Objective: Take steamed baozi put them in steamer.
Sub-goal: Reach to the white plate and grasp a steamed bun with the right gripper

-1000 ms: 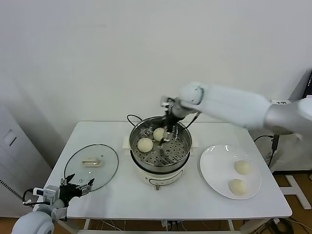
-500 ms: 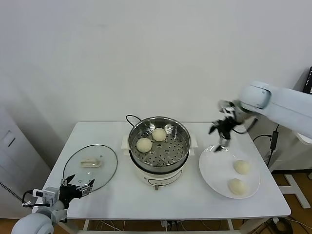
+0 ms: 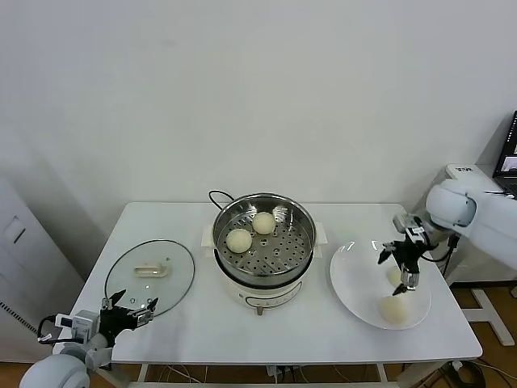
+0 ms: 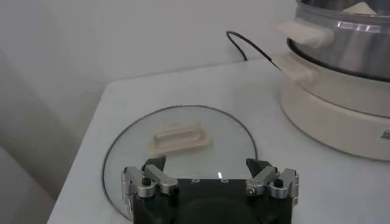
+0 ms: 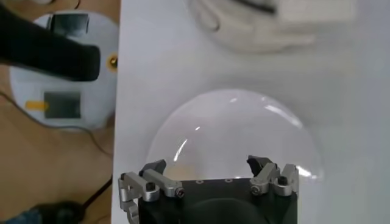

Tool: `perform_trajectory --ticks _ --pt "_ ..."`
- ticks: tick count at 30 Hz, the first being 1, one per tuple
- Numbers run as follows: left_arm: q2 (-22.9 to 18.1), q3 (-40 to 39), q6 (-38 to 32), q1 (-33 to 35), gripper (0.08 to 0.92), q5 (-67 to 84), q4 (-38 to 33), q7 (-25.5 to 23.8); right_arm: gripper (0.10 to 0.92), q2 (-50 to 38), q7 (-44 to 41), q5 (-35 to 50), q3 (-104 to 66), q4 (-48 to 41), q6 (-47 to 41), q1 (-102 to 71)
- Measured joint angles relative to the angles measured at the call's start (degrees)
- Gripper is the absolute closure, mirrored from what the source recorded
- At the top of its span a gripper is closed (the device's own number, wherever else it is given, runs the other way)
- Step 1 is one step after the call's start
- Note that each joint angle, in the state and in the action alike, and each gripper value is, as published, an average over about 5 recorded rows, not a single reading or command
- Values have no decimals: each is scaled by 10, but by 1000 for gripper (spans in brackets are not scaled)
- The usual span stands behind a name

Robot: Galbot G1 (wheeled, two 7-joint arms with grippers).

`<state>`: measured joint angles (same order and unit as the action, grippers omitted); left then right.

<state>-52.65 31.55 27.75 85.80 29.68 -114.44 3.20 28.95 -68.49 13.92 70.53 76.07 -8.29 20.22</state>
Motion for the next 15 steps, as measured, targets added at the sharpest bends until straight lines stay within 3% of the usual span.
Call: perform_trajectory --ticks 15 --pt "0 -4 1 1 177 -2 0 -2 203 10 4 -68 -105 -56 41 -131"
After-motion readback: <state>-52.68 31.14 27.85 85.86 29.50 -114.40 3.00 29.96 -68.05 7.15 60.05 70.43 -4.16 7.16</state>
